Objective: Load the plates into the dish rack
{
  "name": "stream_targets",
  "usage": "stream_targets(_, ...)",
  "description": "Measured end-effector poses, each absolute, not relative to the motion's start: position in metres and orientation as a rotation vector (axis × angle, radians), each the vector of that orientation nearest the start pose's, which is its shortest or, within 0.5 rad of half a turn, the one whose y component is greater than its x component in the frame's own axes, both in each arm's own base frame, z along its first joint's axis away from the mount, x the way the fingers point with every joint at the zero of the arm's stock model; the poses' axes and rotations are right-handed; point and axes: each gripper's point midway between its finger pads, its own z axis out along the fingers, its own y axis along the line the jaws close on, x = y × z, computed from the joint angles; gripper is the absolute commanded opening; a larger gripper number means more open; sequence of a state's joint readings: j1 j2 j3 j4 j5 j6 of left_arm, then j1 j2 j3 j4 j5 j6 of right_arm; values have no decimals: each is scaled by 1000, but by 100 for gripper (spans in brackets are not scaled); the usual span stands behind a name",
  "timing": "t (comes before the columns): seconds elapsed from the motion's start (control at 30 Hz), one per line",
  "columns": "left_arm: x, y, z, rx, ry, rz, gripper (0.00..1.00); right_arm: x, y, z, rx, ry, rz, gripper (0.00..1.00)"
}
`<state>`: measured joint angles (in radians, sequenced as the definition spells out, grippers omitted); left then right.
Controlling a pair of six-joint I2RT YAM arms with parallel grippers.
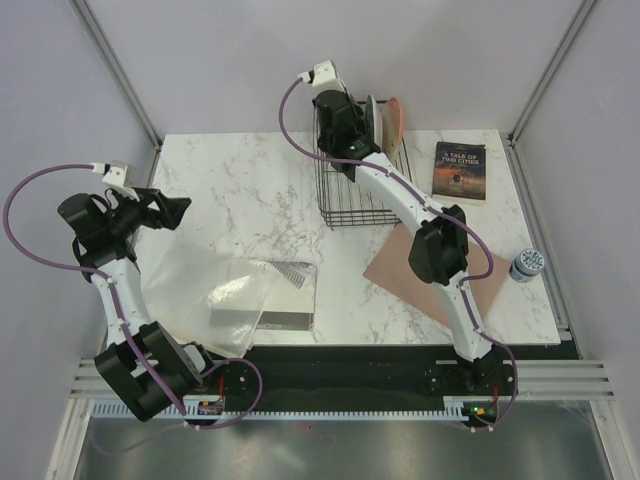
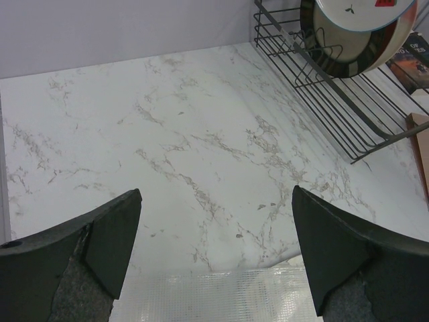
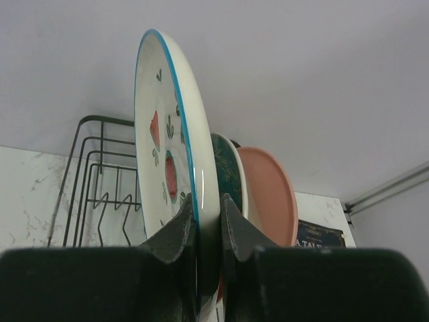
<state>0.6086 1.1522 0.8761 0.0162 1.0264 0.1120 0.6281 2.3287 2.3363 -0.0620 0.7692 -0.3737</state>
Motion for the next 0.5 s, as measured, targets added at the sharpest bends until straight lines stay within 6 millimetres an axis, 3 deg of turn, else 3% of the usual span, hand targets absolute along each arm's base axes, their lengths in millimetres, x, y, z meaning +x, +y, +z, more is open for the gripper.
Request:
stream_targets(0.3, 345, 58, 261, 270, 1702, -418, 100, 598, 246, 301, -208, 1642, -506, 0)
stream_targets(0.5, 344, 57, 257, 263, 1710, -427, 100, 605, 242, 277, -220, 1674, -538, 0)
